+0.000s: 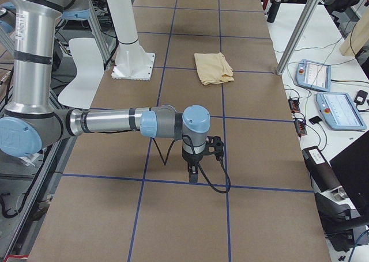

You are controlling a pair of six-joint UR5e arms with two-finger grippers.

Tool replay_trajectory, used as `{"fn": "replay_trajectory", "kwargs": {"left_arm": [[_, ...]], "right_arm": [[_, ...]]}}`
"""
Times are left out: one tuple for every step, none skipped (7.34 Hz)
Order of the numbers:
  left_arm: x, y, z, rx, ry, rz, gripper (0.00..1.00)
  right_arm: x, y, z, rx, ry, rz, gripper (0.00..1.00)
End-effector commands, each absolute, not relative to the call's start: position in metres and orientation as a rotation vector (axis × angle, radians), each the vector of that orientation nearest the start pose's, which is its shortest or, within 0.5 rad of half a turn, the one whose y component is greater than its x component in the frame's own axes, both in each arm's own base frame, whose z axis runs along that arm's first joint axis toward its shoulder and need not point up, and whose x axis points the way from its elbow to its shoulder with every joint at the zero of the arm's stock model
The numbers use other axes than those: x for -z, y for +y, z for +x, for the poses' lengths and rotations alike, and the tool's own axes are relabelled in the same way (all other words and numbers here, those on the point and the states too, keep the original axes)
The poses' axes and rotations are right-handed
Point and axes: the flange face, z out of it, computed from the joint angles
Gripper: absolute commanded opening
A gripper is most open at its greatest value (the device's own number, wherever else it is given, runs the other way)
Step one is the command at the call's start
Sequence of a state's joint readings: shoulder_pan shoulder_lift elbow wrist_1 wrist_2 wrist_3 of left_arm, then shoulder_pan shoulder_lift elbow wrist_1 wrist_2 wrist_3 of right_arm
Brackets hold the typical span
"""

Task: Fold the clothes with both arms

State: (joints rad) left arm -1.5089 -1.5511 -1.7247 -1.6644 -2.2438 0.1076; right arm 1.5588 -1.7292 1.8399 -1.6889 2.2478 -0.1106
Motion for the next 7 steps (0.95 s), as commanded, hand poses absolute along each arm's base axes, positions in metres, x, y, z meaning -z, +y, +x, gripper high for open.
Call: {"fn": "replay_trajectory", "kwargs": {"left_arm": [[-0.619, -0.472, -0.043, -0.184, 0.718, 0.124, 1.00], [-0.629, -0.473, -0.043, -0.176, 0.709, 0.106, 1.00], [-0.628, -0.473, -0.045, -0.175, 0.681, 0.109, 1.00], [-0.629, -0.472, -0.046, -0.179, 0.686, 0.112, 1.00], [-0.618, -0.464, -0.053, -0.178, 0.686, 0.138, 1.00], [-0.596, -0.456, -0.055, -0.176, 0.677, 0.174, 1.00], [-0.587, -0.442, -0.055, -0.186, 0.670, 0.189, 1.00]], "right_arm": [[-0.616, -0.425, 0.065, 0.099, -0.679, 0.023, 1.00], [-0.617, -0.425, 0.065, 0.100, -0.680, 0.021, 1.00], [-0.617, -0.426, 0.065, 0.100, -0.680, 0.022, 1.00], [-0.616, -0.426, 0.064, 0.100, -0.686, 0.022, 1.00], [-0.616, -0.426, 0.064, 0.100, -0.686, 0.022, 1.00], [-0.616, -0.426, 0.064, 0.100, -0.686, 0.021, 1.00], [-0.616, -0.426, 0.064, 0.100, -0.686, 0.022, 1.00]]}}
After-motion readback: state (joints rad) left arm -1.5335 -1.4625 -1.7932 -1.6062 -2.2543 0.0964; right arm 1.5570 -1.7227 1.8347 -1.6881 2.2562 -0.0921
